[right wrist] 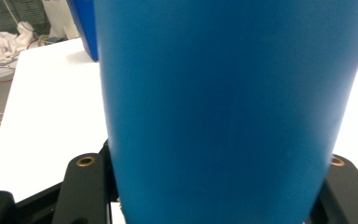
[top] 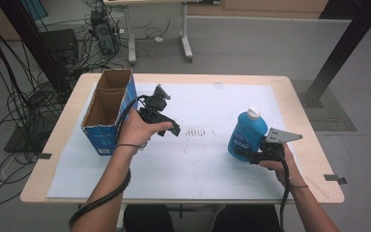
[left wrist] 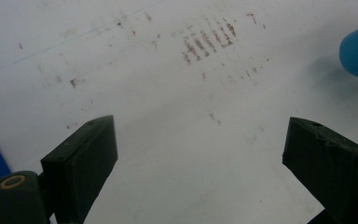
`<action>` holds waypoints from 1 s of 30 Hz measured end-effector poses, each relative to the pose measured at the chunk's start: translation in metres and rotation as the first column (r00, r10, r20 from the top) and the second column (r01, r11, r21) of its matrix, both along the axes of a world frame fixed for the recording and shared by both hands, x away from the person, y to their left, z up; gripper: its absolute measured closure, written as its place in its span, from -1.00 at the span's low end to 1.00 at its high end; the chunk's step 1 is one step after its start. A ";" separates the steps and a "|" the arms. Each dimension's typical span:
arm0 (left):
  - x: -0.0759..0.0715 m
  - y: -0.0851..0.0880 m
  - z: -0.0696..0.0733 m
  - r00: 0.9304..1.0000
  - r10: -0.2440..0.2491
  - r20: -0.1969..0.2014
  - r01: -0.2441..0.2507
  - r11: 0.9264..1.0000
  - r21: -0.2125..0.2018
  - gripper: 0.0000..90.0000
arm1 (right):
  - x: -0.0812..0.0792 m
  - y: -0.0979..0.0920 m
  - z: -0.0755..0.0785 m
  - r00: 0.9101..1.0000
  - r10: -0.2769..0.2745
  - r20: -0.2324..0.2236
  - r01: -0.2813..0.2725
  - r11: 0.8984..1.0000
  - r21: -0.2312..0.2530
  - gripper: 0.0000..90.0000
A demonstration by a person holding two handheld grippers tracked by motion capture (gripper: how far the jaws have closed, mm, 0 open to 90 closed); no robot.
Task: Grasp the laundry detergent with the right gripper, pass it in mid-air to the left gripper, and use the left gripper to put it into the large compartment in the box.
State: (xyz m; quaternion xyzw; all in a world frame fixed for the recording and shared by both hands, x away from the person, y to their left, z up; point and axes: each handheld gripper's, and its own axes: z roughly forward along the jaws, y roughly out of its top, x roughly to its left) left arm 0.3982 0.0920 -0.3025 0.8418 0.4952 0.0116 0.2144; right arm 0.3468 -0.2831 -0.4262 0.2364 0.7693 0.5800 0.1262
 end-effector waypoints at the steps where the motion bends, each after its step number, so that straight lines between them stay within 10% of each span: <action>1: 0.000 0.000 0.000 1.000 0.000 0.000 0.000 1.000 0.000 -0.77 | 0.000 0.000 0.000 1.000 0.000 0.000 0.000 1.000 0.000 -0.10; 17: -0.004 -0.003 0.041 0.984 -0.172 0.032 0.173 0.985 -0.004 -0.77 | 0.005 0.002 0.031 0.993 0.117 -0.009 -0.117 0.993 -0.004 -0.10; 30: -0.014 -0.007 0.071 0.936 -0.351 0.033 0.351 0.936 0.003 -0.77 | 0.014 0.008 0.052 0.973 0.232 -0.006 -0.232 0.972 -0.035 -0.10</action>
